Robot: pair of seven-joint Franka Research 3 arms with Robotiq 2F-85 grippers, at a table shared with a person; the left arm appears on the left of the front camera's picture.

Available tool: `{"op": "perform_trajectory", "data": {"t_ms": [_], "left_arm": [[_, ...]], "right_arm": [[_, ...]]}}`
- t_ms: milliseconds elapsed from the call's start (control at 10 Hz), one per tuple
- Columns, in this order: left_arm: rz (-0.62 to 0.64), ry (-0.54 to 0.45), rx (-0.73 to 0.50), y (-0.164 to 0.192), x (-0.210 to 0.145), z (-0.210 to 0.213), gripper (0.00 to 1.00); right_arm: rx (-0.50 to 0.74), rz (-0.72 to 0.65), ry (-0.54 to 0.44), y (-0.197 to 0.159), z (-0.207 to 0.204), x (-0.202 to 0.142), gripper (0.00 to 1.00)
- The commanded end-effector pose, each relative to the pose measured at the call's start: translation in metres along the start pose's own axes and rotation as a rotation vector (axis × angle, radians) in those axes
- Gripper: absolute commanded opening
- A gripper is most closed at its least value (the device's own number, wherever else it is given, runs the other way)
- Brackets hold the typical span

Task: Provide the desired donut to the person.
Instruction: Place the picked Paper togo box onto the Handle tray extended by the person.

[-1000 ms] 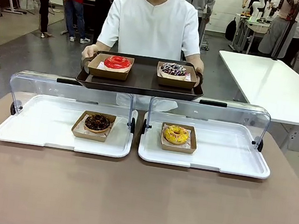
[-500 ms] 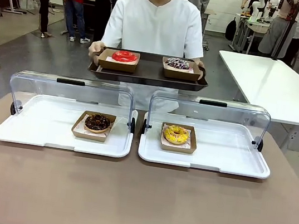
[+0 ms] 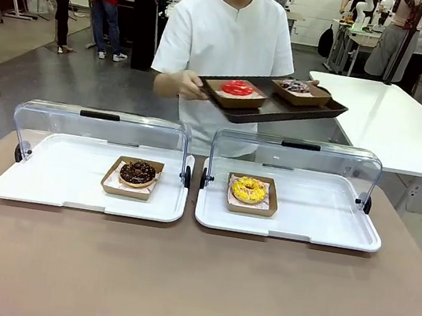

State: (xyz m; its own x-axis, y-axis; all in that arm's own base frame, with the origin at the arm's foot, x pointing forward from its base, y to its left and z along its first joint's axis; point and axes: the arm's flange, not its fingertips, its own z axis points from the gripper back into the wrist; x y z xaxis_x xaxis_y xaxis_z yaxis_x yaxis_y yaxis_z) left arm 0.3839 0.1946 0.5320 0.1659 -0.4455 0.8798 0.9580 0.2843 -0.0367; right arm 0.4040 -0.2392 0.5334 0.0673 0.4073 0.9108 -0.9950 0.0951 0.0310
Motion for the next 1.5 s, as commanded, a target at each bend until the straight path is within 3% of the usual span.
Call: {"op": "perform_trajectory", "data": {"t_ms": [0,1400], "left_arm": [[0.007,-0.001,-0.002,0.0001,0.0004,-0.0008,1.00],[0.007,-0.001,-0.002,0.0001,0.0004,-0.0008,1.00]], "right_arm": [[0.002,0.003,-0.003,-0.0002,-0.0007,0.0002,1.00],[0.002,0.003,-0.003,-0.0002,-0.0007,0.0002,1.00]]}}
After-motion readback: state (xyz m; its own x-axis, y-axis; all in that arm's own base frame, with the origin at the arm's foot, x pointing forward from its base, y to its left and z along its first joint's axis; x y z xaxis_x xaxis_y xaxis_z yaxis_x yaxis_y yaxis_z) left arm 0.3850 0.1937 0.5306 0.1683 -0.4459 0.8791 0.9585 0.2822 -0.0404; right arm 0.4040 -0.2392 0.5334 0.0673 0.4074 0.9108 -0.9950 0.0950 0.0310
